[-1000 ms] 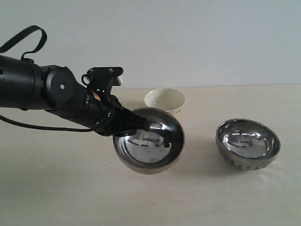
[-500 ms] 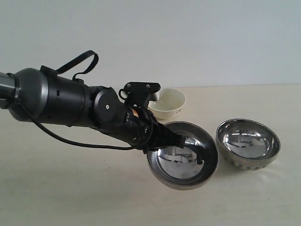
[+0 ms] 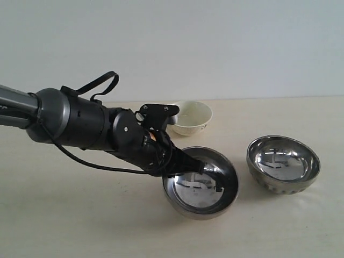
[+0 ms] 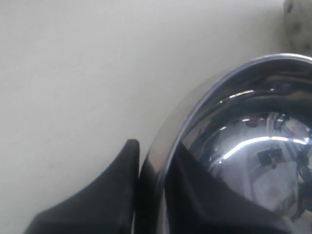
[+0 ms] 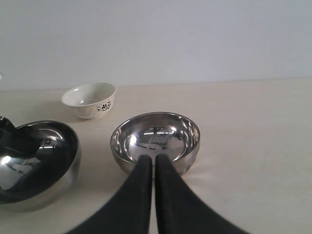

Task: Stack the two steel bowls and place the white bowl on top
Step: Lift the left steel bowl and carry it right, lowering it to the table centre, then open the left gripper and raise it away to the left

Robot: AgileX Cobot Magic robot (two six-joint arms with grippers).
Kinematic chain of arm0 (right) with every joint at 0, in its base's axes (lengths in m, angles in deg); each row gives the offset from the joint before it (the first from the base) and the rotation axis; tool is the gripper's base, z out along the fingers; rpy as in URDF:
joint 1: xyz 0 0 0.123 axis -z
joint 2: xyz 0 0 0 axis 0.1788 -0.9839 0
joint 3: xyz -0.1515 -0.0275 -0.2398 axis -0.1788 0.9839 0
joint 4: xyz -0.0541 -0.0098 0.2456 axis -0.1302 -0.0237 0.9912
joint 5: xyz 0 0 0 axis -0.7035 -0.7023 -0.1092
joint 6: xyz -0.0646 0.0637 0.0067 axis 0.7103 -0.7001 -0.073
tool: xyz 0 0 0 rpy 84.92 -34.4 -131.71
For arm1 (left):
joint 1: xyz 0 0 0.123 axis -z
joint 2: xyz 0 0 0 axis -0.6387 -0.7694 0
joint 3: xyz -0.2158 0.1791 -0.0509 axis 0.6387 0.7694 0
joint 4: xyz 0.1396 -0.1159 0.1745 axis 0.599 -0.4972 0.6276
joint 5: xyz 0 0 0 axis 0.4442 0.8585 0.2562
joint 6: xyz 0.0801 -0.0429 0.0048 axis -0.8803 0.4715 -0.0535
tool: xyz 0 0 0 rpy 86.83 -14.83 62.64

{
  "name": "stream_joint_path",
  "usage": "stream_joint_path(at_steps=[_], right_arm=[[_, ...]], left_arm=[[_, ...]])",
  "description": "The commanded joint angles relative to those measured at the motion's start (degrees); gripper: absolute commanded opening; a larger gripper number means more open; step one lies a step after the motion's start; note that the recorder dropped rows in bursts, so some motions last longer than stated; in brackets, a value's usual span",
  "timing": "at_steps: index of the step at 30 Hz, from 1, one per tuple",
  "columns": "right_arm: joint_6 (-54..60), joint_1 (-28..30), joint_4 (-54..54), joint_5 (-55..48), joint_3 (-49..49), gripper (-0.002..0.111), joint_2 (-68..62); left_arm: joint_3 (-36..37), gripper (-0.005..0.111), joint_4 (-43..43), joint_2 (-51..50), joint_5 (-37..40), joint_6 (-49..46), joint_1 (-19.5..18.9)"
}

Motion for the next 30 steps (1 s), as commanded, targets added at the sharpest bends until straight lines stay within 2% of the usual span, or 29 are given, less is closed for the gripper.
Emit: stream_joint_path(at_steps=[1,14,16,22,26,30], right_arm=[[0.1,0.2,0.03,0.32,-0.07,0.0,0.32],[0.1,0.2,0.03,0.32,-0.07,0.0,0.32],[0.1,0.2,0.03,0.32,-0.07,0.0,0.32],[0.1,0.2,0.03,0.32,-0.07,0.0,0.32],[0.1,0.2,0.03,0.32,-0.07,0.0,0.32],[0.1,0.2,0.03,0.32,-0.07,0.0,0.32]], left_arm=[[-0.49,0.004,-0.39,-0.97,1.02,-0.25,-2.4],[-0.49,0.006,-0.39,-1.0,1.7,-0.25,-2.43],[-0.49,0.015,-0.39,-1.0,1.59,-0.25,-2.43],[-0.49,0.057,-0.39,-1.0,0.77,-0.36,-2.43],[-0.59,0.059,-0.17,0.03,-1.51,-0.7,-2.43],[-1.59,0.059,-0.12,6.49,-2.16,-4.54,-2.53]])
